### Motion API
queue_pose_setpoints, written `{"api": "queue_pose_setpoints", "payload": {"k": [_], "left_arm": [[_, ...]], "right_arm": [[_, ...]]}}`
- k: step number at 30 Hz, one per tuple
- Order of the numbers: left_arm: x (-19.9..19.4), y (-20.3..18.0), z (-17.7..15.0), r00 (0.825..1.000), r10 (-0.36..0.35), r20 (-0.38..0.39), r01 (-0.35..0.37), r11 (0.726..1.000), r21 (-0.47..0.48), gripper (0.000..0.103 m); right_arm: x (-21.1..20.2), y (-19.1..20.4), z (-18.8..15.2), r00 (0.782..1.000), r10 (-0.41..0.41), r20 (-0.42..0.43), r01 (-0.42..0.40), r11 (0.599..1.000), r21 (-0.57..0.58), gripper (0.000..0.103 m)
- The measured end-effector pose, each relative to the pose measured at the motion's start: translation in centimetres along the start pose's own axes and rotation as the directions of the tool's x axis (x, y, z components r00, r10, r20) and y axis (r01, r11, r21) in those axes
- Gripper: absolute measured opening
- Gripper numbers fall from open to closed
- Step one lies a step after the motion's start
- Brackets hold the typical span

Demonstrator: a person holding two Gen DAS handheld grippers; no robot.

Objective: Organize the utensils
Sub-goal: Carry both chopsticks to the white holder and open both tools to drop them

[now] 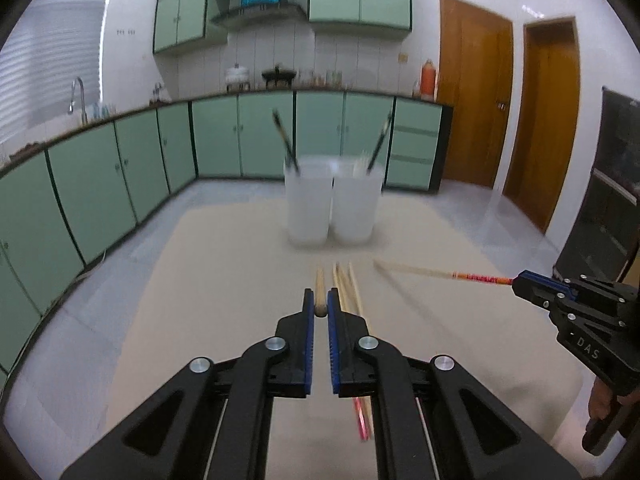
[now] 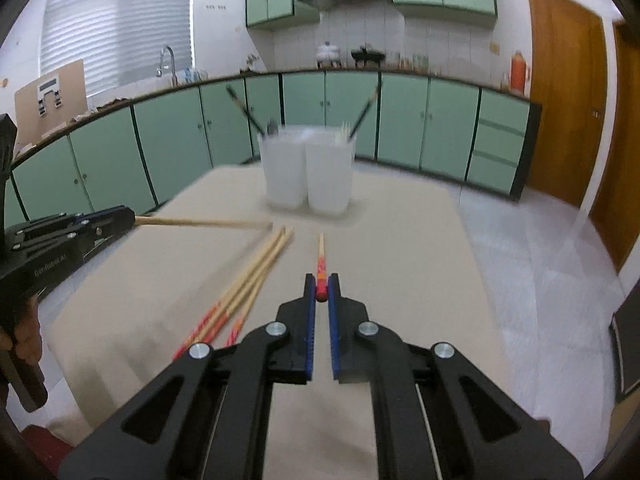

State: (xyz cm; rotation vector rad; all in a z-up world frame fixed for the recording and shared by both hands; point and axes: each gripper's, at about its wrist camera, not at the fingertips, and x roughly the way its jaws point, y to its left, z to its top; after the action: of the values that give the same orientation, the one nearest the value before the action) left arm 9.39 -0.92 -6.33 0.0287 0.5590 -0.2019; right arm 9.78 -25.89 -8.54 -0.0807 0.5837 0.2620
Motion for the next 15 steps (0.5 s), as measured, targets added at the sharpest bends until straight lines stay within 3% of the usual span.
{"api": "queue_pose_setpoints", "payload": {"k": [8, 15], "left_arm": [[-0.3, 0.3, 5.6, 0.995, -0.054, 0.083, 0.055, 0.998, -0.005, 0.006], [-0.1, 0.7, 9.4, 0.990, -0.088, 0.112, 0.090, 0.996, -0.007, 0.006]], "right_arm": [[-0.7, -2.0, 6.4, 0.995, 0.058, 0.076, -0.060, 0.998, 0.027, 0.005], [-0.1, -3.7, 12.1, 0.985, 0.155, 0.072, -0.158, 0.987, 0.037, 0.005]]}}
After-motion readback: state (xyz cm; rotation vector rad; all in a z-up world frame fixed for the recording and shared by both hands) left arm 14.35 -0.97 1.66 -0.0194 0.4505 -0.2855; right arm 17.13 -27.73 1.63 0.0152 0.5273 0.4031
